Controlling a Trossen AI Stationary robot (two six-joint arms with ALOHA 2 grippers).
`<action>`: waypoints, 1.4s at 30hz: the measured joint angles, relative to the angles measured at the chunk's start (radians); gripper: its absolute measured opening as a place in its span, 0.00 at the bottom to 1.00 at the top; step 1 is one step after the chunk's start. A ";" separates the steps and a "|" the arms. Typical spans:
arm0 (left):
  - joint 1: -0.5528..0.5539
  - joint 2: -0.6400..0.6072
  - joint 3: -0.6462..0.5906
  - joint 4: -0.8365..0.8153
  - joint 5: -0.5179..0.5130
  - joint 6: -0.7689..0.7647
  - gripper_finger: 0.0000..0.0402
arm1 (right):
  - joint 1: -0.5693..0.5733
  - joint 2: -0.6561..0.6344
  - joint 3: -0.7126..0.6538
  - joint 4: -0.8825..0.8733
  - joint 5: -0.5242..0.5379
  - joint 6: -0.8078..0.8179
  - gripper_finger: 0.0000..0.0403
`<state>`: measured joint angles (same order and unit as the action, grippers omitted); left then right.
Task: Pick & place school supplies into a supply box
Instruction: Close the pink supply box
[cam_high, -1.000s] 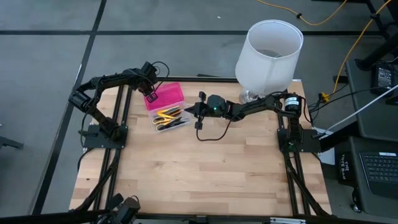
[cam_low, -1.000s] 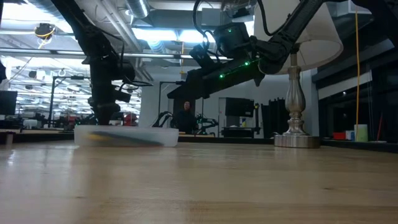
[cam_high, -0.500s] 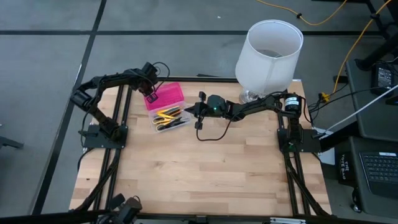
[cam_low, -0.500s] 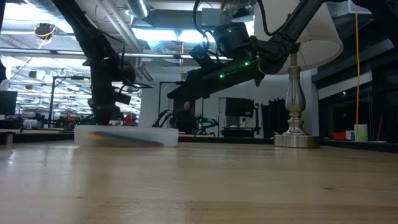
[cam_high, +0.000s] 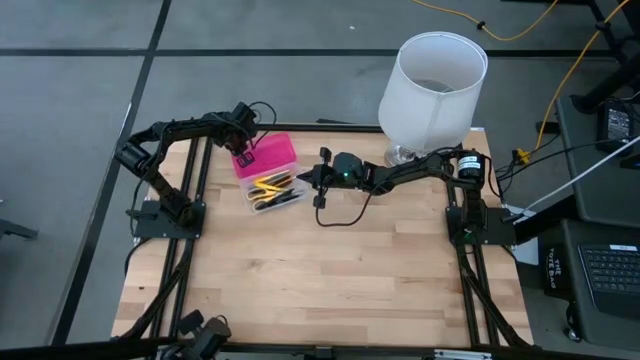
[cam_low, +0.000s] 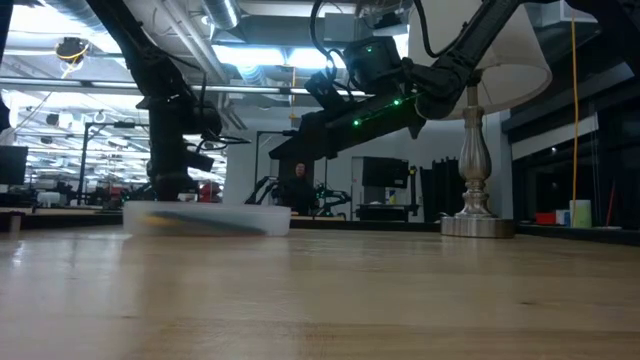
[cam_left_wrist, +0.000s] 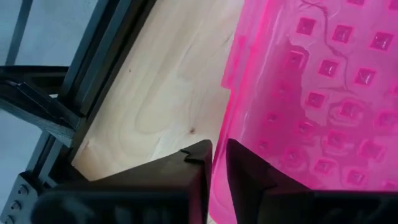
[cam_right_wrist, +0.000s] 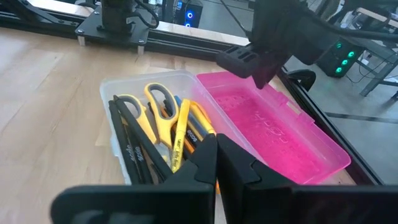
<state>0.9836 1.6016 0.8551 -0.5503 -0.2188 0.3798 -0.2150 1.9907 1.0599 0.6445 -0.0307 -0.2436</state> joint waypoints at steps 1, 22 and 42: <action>0.000 0.000 0.000 0.000 -0.004 0.001 0.08 | 0.000 0.000 0.000 0.000 0.000 0.000 0.02; -0.096 -0.003 0.000 0.068 -0.145 0.247 0.01 | 0.000 0.000 0.000 0.000 0.002 -0.027 0.02; -0.377 -0.051 0.000 0.085 -0.553 0.333 0.01 | -0.009 -0.014 0.000 -0.048 0.117 0.051 0.02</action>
<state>0.6063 1.5509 0.8555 -0.4656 -0.7715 0.7128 -0.2243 1.9766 1.0595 0.5968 0.0860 -0.1927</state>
